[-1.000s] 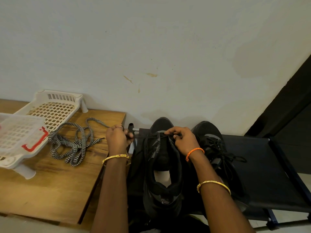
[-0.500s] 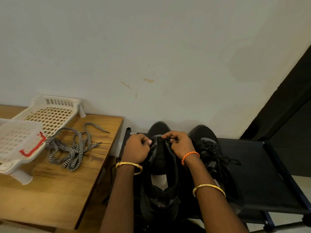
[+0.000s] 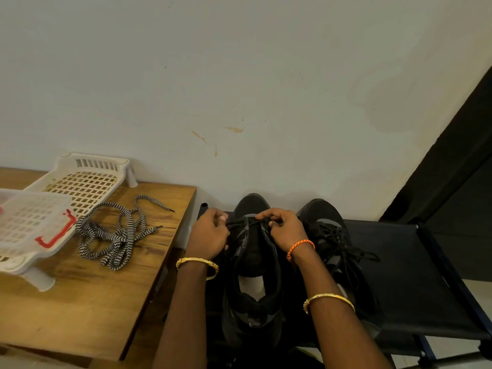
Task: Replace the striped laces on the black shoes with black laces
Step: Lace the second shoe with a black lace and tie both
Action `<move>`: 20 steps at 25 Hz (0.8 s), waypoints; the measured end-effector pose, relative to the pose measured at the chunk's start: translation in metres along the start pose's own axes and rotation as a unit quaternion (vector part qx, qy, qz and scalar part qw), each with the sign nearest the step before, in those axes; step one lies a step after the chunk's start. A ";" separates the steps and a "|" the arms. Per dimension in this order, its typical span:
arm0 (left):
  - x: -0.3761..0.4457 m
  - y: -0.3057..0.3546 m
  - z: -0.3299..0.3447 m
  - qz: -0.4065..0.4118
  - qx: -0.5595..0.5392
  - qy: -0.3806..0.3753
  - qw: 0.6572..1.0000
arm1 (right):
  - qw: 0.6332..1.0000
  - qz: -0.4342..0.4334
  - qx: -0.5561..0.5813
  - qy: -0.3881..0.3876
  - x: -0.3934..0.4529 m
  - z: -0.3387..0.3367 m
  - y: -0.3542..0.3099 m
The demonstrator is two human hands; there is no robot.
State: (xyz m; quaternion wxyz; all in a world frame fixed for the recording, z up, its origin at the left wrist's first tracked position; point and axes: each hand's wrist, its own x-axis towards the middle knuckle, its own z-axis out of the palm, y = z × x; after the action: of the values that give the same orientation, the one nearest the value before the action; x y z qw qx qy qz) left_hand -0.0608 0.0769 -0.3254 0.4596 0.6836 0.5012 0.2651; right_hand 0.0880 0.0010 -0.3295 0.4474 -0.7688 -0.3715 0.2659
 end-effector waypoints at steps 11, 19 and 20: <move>-0.004 0.018 -0.003 0.016 -0.014 -0.015 1.000 | 0.996 0.009 0.074 0.045 -0.004 -0.012 -0.011; -0.045 0.084 -0.034 0.129 -0.240 -0.169 0.947 | 0.957 -0.046 0.223 -0.180 -0.053 -0.024 -0.083; -0.048 0.087 -0.035 0.124 -0.244 -0.176 0.946 | 0.951 -0.052 0.235 -0.196 -0.058 -0.024 -0.087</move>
State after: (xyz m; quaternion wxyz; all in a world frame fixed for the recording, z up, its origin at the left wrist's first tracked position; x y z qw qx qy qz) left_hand -0.0684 0.0389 -0.2273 0.6566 0.6432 0.2438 0.3094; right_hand 0.0428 -0.0296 -0.2366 0.5472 -0.5540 -0.4182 0.4677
